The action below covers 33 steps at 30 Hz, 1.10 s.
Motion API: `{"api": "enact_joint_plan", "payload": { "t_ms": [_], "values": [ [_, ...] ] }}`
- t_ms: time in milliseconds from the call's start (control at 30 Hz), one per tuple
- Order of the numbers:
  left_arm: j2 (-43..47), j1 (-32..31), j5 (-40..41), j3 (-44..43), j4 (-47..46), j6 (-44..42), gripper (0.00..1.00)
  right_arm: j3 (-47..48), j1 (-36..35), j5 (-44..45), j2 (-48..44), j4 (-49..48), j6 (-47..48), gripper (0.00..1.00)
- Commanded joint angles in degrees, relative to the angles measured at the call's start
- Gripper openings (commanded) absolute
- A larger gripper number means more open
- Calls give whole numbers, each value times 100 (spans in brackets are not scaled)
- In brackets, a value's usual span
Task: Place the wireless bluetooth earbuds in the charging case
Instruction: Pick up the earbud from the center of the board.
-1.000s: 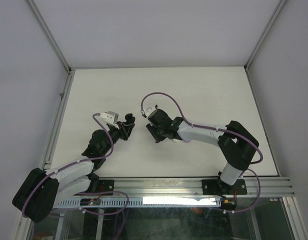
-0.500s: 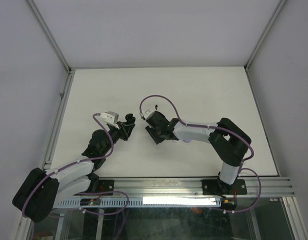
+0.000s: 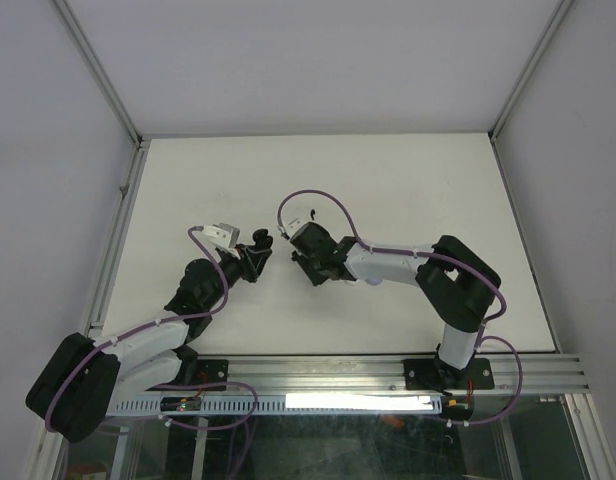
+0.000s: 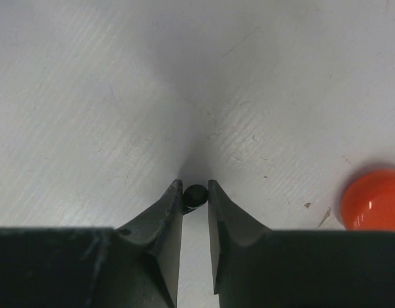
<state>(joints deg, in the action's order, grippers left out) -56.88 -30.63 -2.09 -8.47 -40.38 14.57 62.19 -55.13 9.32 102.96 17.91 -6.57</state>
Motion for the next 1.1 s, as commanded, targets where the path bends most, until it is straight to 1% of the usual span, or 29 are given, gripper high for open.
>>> {"api": "enact_joint_plan", "payload": {
  "t_ms": [0, 233, 400, 500, 633, 733, 900, 1067],
  "values": [
    [-23, 51, -252, 1, -488, -31, 0, 18, -8, 328, -286, 209, 94, 21],
    [-78, 43, -665, 90, -867, -209, 0, -137, -27, 564, -1193, 73, 254, 18],
    [-174, 42, -1249, 107, -1138, -344, 0, -245, -111, 917, -1928, -182, 574, 18],
    [-228, 44, -1558, 147, -1376, -393, 0, -440, -223, 1056, -2436, -620, 887, 18],
    [-341, 40, -2055, 153, -1631, -439, 0, -619, -339, 1141, -2894, -1056, 1323, 18],
    [-416, 41, -2367, 154, -1800, -456, 0, -717, -473, 1279, -3068, -1387, 1655, 18],
    [-503, 41, -2618, 152, -1922, -447, 0, -866, -771, 1394, -3254, -1967, 2093, 18],
    [-649, 40, -2797, 111, -2025, -378, 0, -1257, -1104, 1272, -3384, -3035, 2641, 17]
  ]
}}
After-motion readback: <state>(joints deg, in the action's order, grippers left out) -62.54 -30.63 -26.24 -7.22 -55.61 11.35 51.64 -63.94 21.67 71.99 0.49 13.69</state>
